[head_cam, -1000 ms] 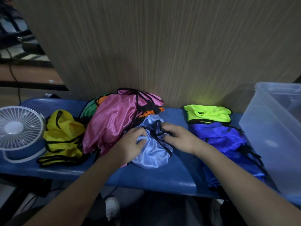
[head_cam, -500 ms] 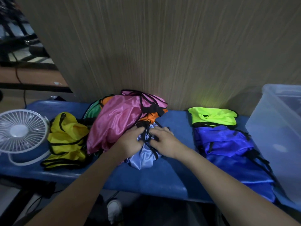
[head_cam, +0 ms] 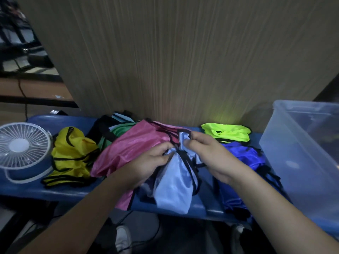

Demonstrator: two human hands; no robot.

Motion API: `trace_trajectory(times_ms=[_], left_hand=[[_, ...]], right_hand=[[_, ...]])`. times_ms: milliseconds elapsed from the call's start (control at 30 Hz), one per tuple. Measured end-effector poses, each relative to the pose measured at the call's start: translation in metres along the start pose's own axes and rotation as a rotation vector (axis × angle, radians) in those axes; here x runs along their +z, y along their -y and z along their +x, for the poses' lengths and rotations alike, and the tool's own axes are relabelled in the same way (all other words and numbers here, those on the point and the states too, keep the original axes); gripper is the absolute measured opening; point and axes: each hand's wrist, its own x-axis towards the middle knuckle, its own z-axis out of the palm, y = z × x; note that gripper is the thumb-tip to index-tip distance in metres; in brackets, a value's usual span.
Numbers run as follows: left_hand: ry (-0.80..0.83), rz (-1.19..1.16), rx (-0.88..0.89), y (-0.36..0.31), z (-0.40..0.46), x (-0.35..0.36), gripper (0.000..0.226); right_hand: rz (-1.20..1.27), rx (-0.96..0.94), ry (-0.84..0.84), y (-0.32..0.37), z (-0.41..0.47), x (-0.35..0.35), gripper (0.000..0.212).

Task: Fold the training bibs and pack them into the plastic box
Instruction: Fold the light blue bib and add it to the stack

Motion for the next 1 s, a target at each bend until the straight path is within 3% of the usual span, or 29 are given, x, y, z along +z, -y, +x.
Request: trace_trajectory(times_ms=[100, 267, 467, 900, 1000], left_hand=[[-0.025, -0.019, 0.067, -0.008, 0.005, 0.003, 0.012], [-0.165, 0.098, 0.179, -0.015, 0.026, -0.005, 0.017], [-0.347, 0.134, 0.380, -0.050, 0.048, -0.026, 0.002], [-0.185, 0.413, 0.473, -0.164, 0.006, 0.009, 0.018], [-0.191, 0.422, 0.527, -0.212, -0.015, 0.030, 0.015]], right_hand=[[0.133, -0.010, -0.097, 0.011, -0.001, 0.000, 0.016], [-0.050, -0.090, -0.186, 0.019, 0.024, 0.005, 0.014], [-0.112, -0.223, -0.222, 0.055, 0.065, 0.014, 0.017], [-0.369, -0.471, -0.237, 0.167, 0.006, 0.006, 0.013], [-0.350, -0.541, -0.273, 0.212, -0.020, 0.005, 0.023]])
